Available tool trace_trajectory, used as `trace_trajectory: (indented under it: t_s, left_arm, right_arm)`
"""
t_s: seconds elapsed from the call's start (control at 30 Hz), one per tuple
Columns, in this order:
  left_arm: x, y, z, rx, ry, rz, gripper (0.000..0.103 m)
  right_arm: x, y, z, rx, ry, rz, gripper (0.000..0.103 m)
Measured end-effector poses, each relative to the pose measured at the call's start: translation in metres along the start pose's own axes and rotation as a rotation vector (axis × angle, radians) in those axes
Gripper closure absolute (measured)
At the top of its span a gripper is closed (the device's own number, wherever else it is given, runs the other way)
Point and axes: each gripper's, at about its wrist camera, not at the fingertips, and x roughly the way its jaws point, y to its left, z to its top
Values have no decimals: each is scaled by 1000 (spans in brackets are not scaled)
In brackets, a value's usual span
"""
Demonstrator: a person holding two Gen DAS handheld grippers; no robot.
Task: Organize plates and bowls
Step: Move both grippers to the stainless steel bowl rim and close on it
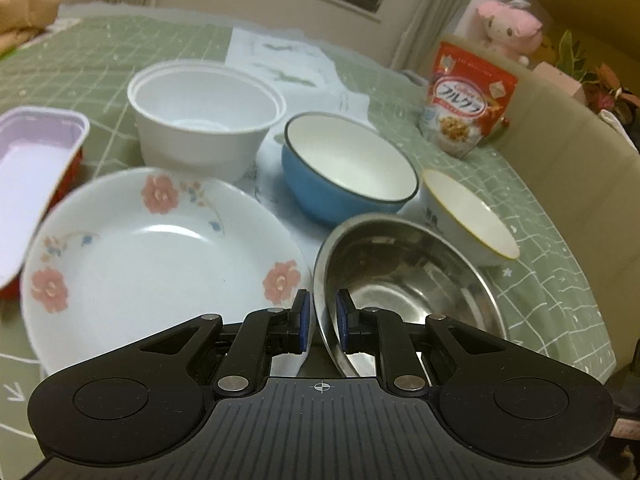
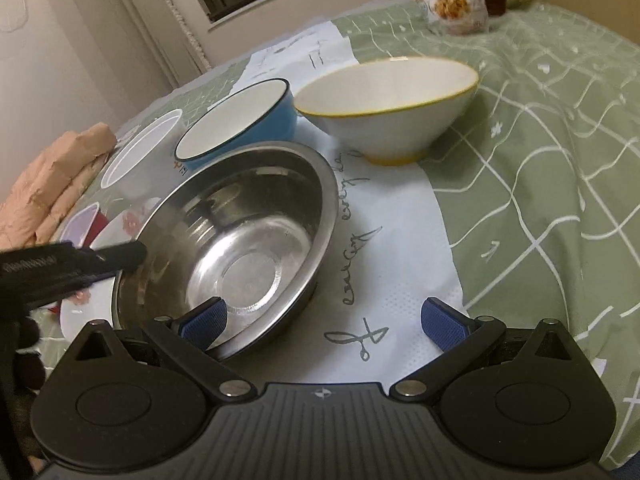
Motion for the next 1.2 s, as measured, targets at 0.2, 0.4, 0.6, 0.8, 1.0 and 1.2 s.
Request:
trace_trajectory:
  t_s: [0.2, 0.4, 0.6, 0.8, 1.0, 1.2]
  left_arm:
    - [10, -5, -2, -1, -9, 2, 81]
    - [7, -7, -6, -8, -19, -27, 82]
    - [2, -10, -15, -21, 35, -47, 82]
    - [-5, -17, -25, 4, 81, -88, 75]
    - [-3, -11, -22, -42, 41, -92, 79]
    - [-5, -7, -17, -55, 28, -117, 79]
  right_arm:
    - [1, -12, 7, 64, 34, 63, 0]
    - [7, 6, 5, -70, 61, 6, 0]
    - [-8, 15, 3, -141, -47, -23, 17]
    - [-12, 6, 21, -91, -115, -58, 45]
    - [5, 7, 29, -74, -89, -43, 56]
    - [9, 21, 37, -83, -89, -64, 60]
